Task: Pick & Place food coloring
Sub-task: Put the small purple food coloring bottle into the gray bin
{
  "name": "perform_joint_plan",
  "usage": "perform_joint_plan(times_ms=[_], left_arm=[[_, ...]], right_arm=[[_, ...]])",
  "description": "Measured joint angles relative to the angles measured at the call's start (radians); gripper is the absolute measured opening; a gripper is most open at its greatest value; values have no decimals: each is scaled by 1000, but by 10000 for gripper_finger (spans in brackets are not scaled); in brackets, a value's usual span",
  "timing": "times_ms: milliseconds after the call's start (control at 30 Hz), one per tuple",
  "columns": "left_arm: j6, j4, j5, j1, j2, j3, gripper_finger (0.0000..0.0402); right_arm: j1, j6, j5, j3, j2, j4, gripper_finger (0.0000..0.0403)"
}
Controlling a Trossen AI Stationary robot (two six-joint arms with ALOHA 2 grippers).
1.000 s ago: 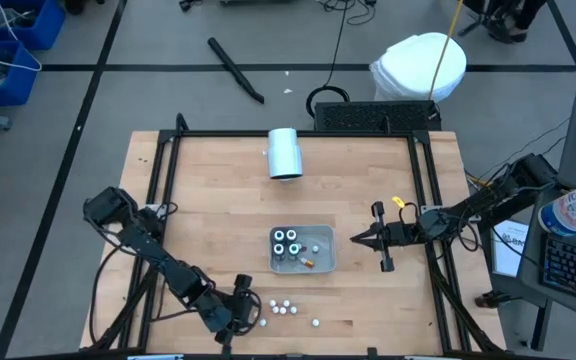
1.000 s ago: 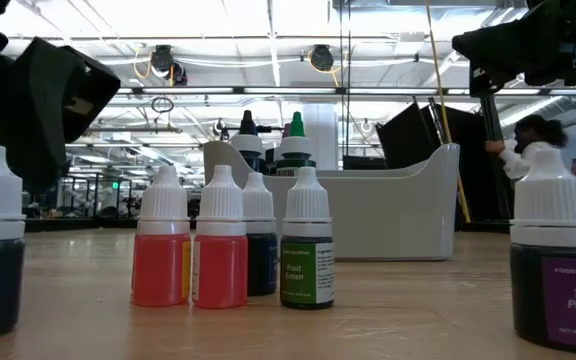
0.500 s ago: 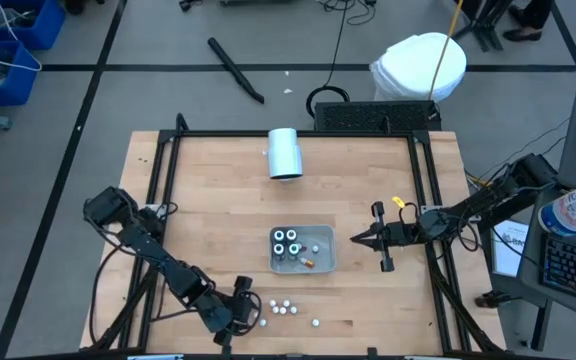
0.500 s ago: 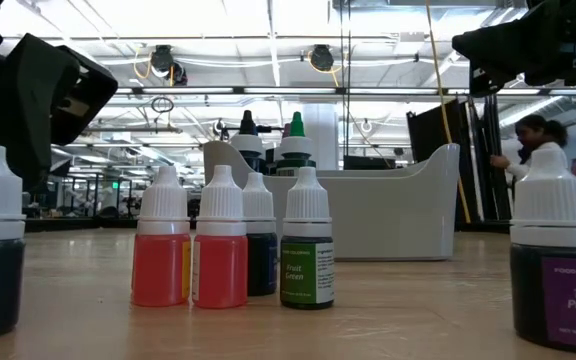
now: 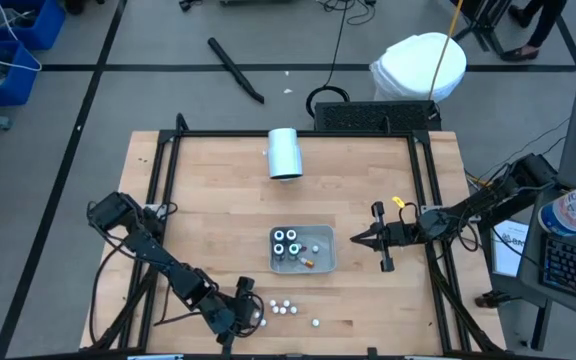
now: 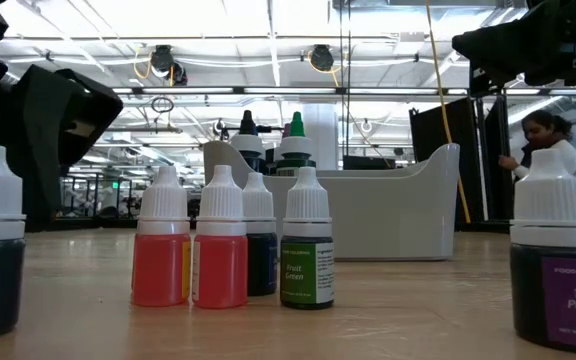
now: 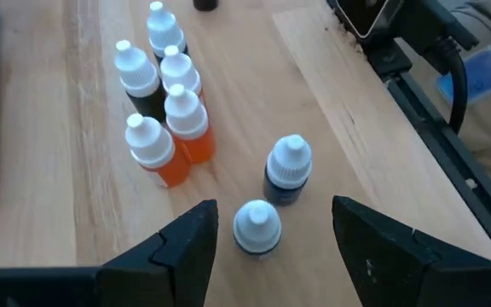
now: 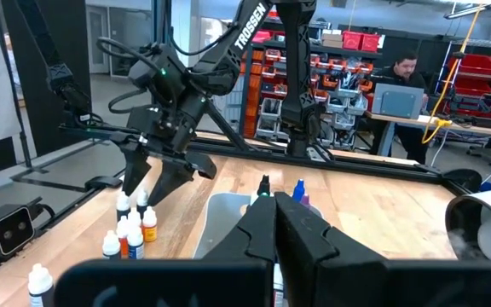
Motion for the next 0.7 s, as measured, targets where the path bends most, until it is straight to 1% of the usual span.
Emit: perform_joint_plan(times_ms=[300,367,467,533,700], left_arm=[[0,-4,-16,24,-1,0,231],[0,-6,-16,29,-1,0,226],[0,-6,-15,30,-1,0,202],[2,-6,-14,30,-1,0,178],[12,-6,29,30,-1,0,119]], right_arm=[[0,-4,0,0,0,0,0],[0,-4,0,0,0,0,0],[0,-4,1,0,0,0,0],[0,-4,1,0,0,0,0],[0,-4,1,0,0,0,0]])
